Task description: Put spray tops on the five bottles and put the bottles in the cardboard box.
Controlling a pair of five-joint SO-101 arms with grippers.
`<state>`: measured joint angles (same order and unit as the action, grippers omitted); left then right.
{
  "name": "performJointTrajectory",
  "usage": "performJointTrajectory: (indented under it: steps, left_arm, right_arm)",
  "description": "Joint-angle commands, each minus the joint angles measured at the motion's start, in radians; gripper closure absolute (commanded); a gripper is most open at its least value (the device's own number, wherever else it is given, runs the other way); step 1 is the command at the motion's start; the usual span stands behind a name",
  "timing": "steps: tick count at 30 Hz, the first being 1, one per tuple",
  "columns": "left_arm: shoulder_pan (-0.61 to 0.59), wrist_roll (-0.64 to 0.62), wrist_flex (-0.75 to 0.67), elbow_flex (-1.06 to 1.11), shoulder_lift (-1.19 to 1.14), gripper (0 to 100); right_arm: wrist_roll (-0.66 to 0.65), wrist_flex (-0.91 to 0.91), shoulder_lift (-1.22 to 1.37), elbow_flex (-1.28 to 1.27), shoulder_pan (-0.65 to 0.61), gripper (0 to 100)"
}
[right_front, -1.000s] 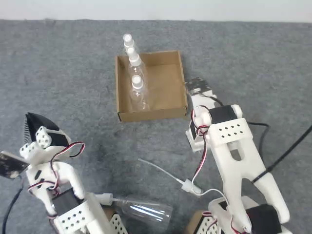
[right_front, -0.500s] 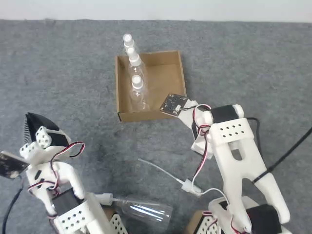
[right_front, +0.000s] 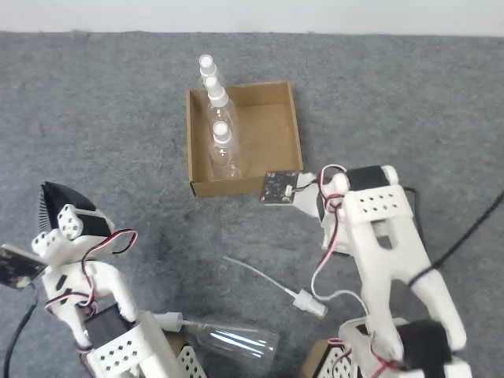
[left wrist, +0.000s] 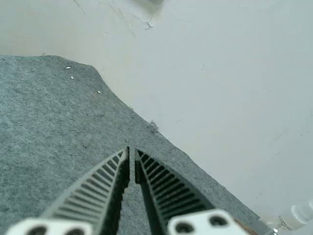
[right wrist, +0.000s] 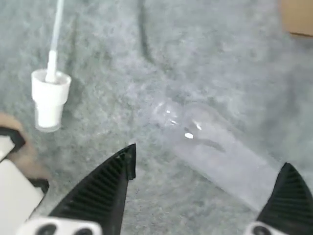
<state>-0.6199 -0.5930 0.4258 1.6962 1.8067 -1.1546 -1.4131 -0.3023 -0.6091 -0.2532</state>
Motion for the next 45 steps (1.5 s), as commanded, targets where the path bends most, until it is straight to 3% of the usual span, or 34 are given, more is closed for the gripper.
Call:
performJointTrajectory:
  steps: [1, 13, 22, 31, 39, 45]
  left_arm:
    - [0.003, -0.002, -0.034, -0.012, 0.015, 98]
    - [0.003, -0.002, -0.034, -0.012, 0.015, 98]
    - [0.003, -0.002, -0.034, -0.012, 0.015, 98]
    - [0.003, -0.002, -0.034, -0.012, 0.015, 98]
    - [0.003, -0.002, -0.034, -0.012, 0.015, 98]
    - [0.003, -0.002, -0.034, -0.012, 0.015, 98]
  right_arm:
    - [-0.046, 0.033, 0.053, 0.048, 0.019, 62.5]
    - [-0.043, 0.179, 0.226, 0.048, 0.019, 62.6]
    - [0.098, 0.278, 0.265, 0.051, 0.016, 62.7]
    - [0.307, 0.348, 0.269, 0.054, 0.010, 81.9]
    - [0.493, 0.367, 0.266, 0.075, -0.001, 80.1]
    - [0.480, 0.234, 0.268, 0.155, -0.010, 65.3]
